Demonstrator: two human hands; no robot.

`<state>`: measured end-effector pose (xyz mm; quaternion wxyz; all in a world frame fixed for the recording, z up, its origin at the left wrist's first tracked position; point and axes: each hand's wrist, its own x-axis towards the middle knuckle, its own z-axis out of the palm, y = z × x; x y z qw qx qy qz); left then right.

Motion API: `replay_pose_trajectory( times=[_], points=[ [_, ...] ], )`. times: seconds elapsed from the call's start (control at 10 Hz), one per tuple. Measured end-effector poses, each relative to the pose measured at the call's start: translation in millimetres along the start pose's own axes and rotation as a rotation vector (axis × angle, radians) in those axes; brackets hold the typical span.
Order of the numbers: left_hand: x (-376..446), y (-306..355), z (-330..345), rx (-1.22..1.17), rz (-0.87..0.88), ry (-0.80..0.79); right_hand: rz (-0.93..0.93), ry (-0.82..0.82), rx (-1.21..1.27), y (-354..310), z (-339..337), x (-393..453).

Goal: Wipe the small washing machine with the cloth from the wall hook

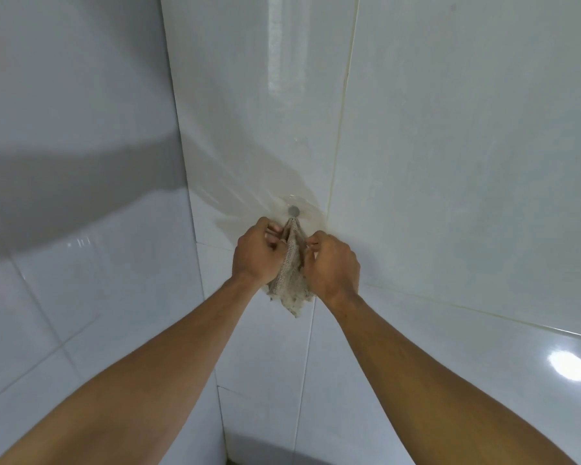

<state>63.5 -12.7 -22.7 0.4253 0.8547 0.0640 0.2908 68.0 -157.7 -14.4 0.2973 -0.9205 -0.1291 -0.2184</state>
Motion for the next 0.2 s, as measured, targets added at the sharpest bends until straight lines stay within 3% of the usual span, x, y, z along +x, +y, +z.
replay_pose_trajectory(
  times=[0.2],
  points=[
    [-31.5,-26.9,-12.2,-0.004,-0.12,-0.017,0.025,-0.055,0.071,50.4,-16.7,-26.6]
  ],
)
